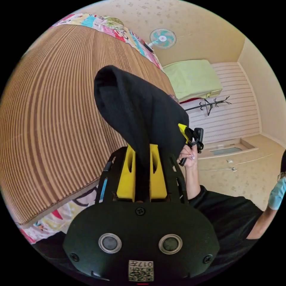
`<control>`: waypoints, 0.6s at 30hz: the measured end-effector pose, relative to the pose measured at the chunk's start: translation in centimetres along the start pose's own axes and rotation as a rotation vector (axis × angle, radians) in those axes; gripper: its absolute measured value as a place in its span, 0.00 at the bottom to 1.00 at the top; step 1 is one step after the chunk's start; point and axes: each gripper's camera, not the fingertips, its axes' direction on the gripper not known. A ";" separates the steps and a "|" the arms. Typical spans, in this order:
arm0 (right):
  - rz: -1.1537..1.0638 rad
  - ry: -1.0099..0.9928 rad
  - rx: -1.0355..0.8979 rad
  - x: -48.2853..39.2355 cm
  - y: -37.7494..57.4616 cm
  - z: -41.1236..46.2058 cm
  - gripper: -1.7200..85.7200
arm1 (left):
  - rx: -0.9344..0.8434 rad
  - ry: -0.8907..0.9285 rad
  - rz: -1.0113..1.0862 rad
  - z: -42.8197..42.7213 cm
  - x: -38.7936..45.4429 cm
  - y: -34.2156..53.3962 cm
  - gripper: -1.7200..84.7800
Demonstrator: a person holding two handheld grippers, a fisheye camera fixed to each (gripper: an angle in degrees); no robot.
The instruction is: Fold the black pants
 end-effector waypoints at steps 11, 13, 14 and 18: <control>-0.086 0.859 0.229 -8.1 -10.0 -18.4 0.14 | -0.076 0.014 0.212 13.3 9.7 -4.0 0.13; -0.196 0.900 0.158 -9.1 -8.1 -12.7 0.12 | -0.050 -0.069 0.249 11.3 9.0 0.2 0.13; -0.209 0.910 0.130 -8.9 -7.5 -10.8 0.12 | -0.024 -0.128 0.259 9.4 8.2 3.1 0.12; -0.176 0.918 0.085 -5.6 -2.9 0.3 0.09 | 0.170 -0.407 0.228 -1.4 6.0 13.4 0.11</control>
